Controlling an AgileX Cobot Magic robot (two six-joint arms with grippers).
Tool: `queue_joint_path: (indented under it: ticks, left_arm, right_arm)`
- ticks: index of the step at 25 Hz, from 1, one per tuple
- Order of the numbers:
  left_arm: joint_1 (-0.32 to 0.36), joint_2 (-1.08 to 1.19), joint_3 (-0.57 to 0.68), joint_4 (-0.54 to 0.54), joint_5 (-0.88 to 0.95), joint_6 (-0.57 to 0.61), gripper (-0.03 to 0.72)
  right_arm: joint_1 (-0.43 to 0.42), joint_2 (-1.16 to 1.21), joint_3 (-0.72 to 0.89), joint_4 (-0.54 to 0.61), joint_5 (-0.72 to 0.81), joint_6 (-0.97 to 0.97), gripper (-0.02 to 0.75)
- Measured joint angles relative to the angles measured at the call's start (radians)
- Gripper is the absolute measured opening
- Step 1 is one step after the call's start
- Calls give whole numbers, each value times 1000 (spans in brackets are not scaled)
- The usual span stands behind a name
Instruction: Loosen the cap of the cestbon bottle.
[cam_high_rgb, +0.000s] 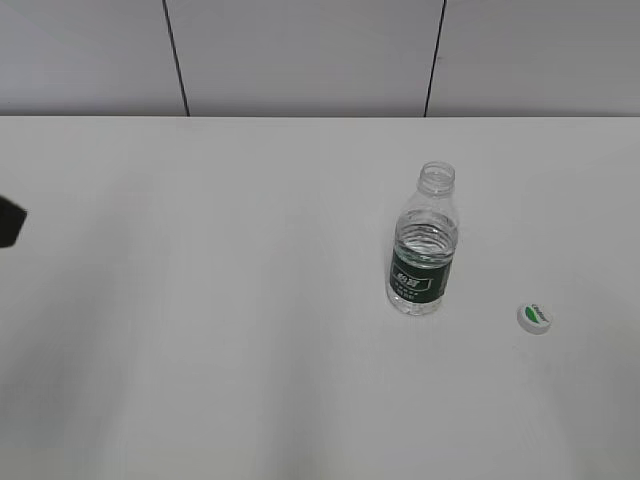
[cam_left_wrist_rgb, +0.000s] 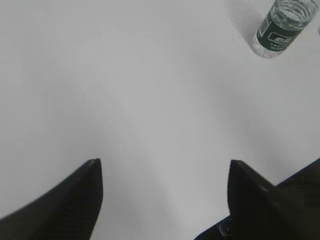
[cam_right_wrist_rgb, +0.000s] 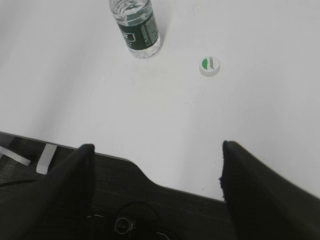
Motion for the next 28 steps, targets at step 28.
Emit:
queue_joint_path:
  ticks: [28]
  left_arm:
    - [0, -693, 285, 117, 185, -185, 592]
  right_arm:
    - [0, -1, 22, -81, -62, -137, 589]
